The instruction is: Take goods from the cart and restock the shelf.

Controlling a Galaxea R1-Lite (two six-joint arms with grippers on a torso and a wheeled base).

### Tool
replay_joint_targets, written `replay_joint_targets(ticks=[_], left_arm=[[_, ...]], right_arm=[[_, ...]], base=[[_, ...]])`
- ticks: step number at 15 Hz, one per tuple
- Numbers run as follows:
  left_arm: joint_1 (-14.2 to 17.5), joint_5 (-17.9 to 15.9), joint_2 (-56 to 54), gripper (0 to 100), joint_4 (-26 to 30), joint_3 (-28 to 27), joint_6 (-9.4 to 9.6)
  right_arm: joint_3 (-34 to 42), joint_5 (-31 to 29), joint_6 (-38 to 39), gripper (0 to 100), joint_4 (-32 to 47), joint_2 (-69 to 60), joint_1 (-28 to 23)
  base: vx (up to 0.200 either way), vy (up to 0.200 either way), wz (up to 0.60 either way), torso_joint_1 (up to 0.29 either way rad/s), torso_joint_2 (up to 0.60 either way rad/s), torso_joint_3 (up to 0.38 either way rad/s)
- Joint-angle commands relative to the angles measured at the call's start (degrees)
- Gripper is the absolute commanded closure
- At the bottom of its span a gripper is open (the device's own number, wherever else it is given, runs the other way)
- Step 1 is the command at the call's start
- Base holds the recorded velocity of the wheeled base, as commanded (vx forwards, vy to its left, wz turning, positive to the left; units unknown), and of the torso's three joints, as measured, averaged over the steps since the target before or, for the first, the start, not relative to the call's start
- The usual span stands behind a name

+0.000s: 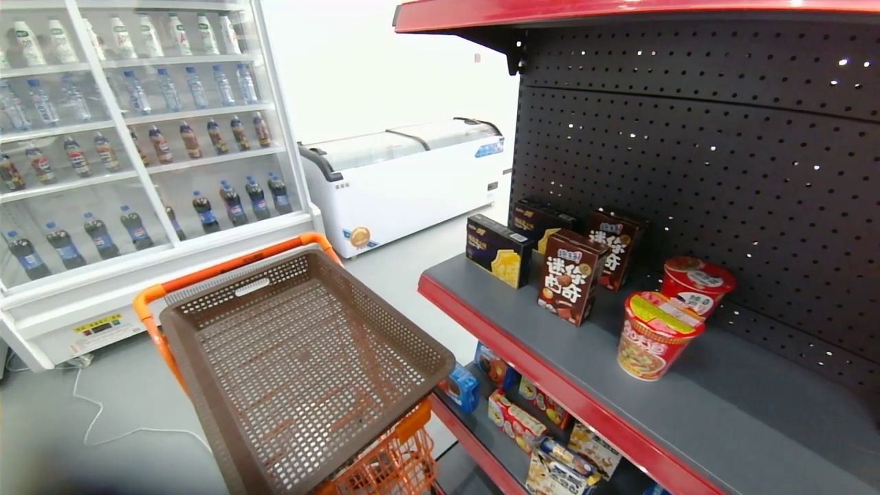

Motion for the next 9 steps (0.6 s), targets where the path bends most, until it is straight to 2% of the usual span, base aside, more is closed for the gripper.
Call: replay_joint_targets(ticks=[1, 9], left_arm=[[0.5, 0.2, -2.1, 100, 0.1, -0.1, -0.23], [0.6, 0.3, -2.8, 100, 0.3, 0.1, -0.32]], right_arm=[[0.0, 0.0, 0.0, 0, 0.0, 0.1, 0.0], [0.0, 0.0, 0.0, 0, 0.0, 0.0, 0.0]], base=[[0.000, 0.000, -0.60, -0.017, -0.01, 0.002], [0.000, 0.000, -0.60, 0.005, 0.01, 0.005]])
